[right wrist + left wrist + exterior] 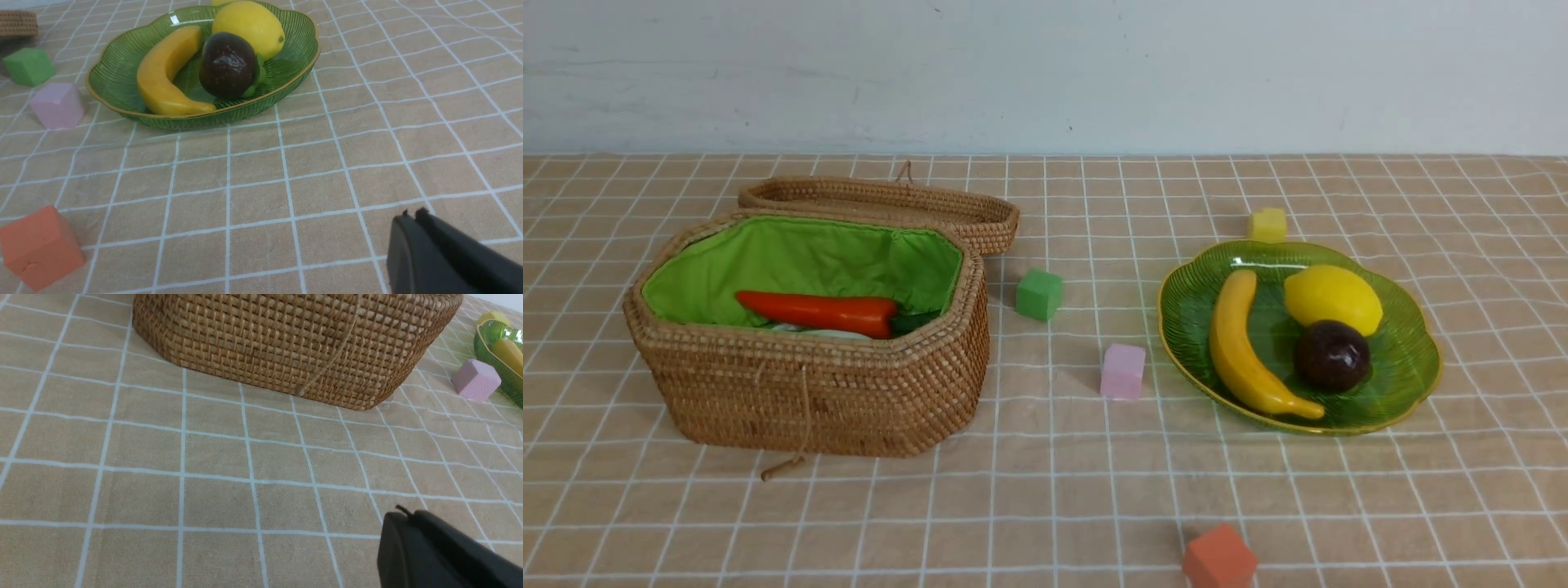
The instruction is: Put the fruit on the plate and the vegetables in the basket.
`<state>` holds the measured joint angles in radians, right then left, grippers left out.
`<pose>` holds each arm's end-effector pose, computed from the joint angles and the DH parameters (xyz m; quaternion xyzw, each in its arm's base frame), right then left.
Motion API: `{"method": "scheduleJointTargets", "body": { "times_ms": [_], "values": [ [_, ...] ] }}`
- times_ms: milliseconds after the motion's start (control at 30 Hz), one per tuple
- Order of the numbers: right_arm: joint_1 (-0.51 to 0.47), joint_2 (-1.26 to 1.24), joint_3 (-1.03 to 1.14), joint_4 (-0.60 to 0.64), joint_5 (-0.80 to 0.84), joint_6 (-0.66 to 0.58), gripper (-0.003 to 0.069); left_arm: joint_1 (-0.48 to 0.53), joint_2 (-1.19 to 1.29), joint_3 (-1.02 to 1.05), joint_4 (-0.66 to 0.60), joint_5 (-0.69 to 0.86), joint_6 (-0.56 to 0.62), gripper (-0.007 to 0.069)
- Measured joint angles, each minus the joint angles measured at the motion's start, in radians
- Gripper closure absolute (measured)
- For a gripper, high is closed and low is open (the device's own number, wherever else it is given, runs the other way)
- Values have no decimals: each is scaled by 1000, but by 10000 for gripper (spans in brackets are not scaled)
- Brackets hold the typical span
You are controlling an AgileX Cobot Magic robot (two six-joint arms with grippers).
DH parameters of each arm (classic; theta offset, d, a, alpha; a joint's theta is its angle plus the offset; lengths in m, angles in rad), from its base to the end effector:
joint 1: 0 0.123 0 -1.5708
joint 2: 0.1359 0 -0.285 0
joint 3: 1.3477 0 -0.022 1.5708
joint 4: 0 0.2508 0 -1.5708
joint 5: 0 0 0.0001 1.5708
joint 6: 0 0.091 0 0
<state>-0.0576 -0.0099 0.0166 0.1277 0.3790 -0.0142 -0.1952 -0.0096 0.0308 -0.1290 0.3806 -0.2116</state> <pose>0.0526 0.0013 0.1743 0.0511 0.8018 0.0329 0.5945 0.0507 -0.0145 0.1694 -0.0410 0.8072 -0.1719 0.5633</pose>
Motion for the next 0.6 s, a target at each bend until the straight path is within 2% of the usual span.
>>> {"method": "scheduleJointTargets", "body": {
  "times_ms": [600],
  "values": [
    [0,0,0,0,0,0,632,0,0,0,1,0,0,636]
  ]
}}
